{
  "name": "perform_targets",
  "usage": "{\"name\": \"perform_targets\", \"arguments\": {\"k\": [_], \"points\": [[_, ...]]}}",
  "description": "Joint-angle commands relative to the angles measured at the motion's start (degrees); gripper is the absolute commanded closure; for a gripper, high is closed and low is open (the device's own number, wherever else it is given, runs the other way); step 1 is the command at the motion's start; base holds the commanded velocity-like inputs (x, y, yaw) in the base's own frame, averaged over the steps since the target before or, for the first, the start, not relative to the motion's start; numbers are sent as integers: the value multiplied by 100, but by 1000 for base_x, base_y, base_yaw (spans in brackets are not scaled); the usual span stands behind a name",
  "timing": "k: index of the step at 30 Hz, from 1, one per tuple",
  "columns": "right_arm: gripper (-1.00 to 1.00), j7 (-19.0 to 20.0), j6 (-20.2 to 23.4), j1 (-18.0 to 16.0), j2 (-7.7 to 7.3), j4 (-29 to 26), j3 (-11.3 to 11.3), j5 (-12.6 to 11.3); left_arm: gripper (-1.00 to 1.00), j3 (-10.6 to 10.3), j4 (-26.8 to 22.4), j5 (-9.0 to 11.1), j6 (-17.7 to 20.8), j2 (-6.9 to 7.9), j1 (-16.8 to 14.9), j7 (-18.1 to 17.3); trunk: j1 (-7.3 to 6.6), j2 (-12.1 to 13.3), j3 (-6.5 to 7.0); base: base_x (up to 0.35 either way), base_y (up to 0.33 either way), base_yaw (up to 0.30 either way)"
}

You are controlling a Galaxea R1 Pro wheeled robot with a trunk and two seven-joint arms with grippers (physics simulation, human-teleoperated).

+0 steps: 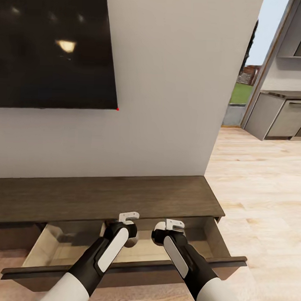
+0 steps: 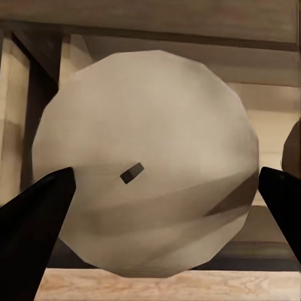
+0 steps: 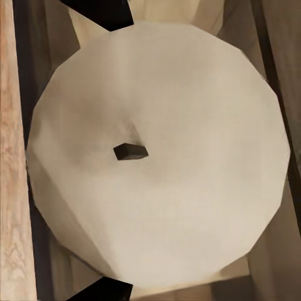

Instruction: Place each of the two pumpkins and all three candles from the living room inside a cabinet in the living room (use any cabinet), then make sure every cabinet is closed, and position the cauldron so it is next to a table in the living room.

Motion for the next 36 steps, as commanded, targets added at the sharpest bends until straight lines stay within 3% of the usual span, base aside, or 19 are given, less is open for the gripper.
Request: {"name": "perform_targets", "arguments": {"k": [1,11,36], "points": [[100,-52,-50,-5,-4,3,17,-60,100,-57,-7,40,-11,-1,-5,59,22,-44,-24,0,0,0],[100,-34,-376,-5,3,326,28,-10,100,-376,-5,53,-344,-7,-5,57,242,-445,-203,0,0,0],[100,-30,-388,-5,-4,335,35,-9,100,-395,-7,42,-365,-1,-5,48,791,-1448,-652,0,0,0]]}}
